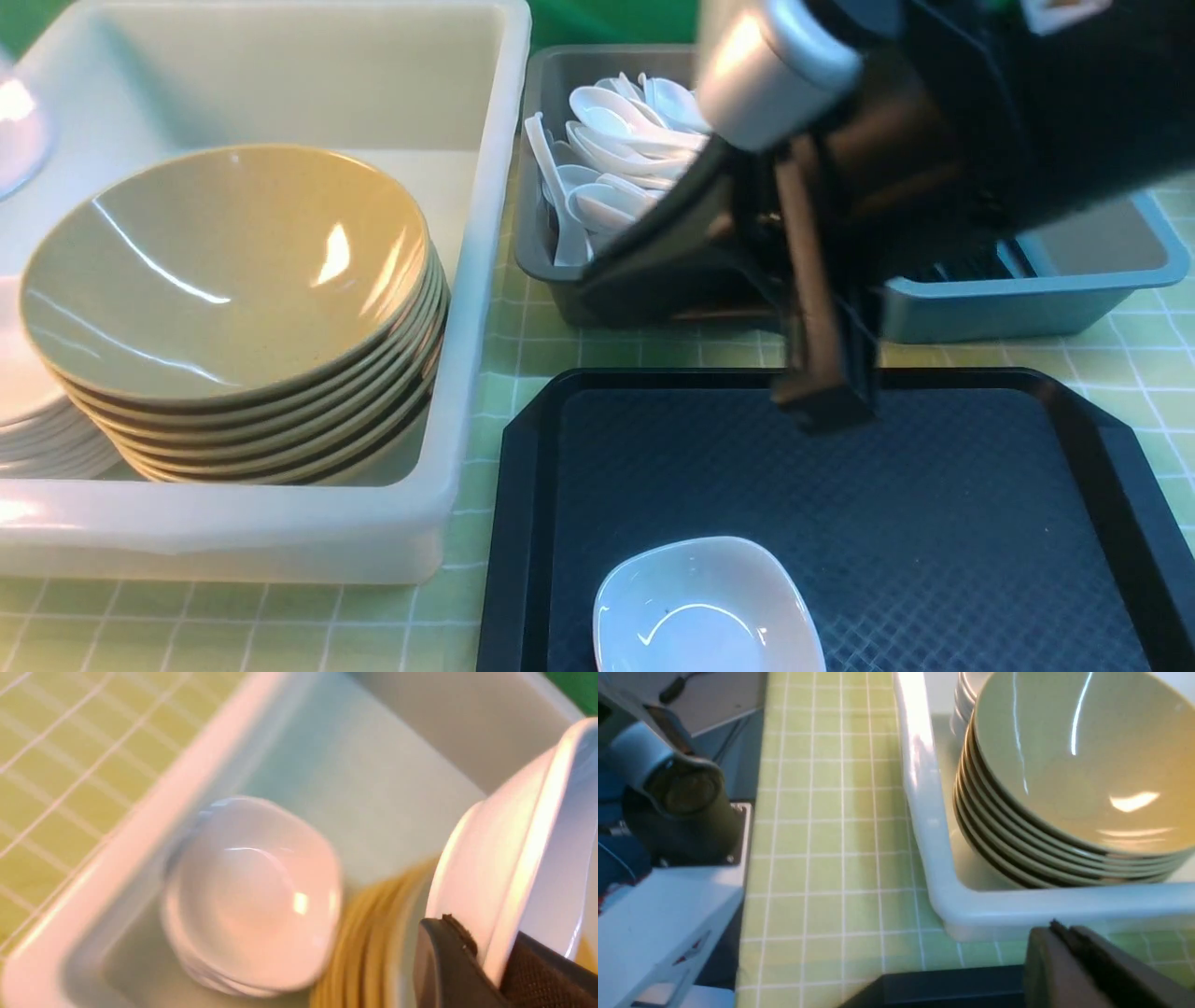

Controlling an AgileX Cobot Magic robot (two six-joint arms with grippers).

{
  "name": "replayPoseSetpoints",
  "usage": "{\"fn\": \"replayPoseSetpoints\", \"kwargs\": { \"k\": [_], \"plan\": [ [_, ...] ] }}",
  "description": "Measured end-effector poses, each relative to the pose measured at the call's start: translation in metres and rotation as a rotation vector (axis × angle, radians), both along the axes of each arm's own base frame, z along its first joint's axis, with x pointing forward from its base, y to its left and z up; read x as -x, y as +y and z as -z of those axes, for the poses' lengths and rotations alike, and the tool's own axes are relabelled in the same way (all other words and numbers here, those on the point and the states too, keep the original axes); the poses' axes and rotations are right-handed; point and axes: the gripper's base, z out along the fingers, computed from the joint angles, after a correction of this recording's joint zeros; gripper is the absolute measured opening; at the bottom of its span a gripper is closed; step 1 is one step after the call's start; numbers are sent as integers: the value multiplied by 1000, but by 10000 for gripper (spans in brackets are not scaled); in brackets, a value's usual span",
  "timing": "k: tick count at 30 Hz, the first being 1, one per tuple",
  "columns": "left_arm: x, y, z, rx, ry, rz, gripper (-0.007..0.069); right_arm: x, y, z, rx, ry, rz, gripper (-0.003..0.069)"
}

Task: On green table put chopsticks spoon bowls plates into blue grey white boxes.
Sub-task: 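Place the white bowl into the white bin with the other dishes with the left gripper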

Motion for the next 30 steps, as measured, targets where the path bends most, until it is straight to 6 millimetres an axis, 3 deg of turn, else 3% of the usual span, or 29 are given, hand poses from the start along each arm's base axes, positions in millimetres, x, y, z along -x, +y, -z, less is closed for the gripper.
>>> {"fn": "replayPoseSetpoints", "kwargs": {
  "k": [4,7,12,19,24,27,30],
  "plan": [
    [-9,39,32,92,61,-143,15,-2,3,6,19,30,-20,23],
    [-16,50,50,136,115,-156,15,-1,3,6,24,39,-29,23],
    [-32,45,87,217,222,-111,15,-2,4,3,-17,34,-9,25],
    [-37,39,95,222,258,-101,28,-7,10,-9,-168,27,50,25],
    [-36,41,95,205,273,-114,131,-8,10,-10,-176,22,48,29],
    [-35,41,96,199,278,-119,288,-8,10,-10,-175,22,48,36],
    [-33,41,91,188,281,-115,395,-7,10,-10,-175,23,46,38]
  ]
}}
